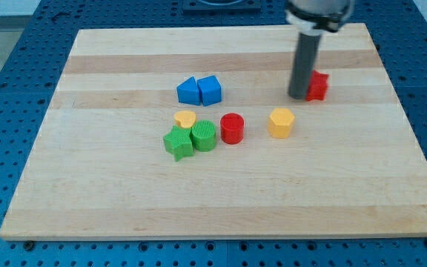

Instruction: Push your arm towards the blue cube

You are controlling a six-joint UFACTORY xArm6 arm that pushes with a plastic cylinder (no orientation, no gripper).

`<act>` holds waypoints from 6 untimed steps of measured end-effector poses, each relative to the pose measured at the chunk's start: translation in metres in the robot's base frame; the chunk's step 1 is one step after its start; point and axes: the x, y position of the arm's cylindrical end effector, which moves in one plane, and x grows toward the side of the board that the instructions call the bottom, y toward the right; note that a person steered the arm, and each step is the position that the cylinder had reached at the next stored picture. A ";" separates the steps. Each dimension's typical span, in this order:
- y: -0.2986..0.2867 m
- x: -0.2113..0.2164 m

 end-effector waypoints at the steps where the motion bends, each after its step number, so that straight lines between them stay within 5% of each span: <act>1: 0.052 0.000; 3: 0.063 0.000; 6: -0.107 0.005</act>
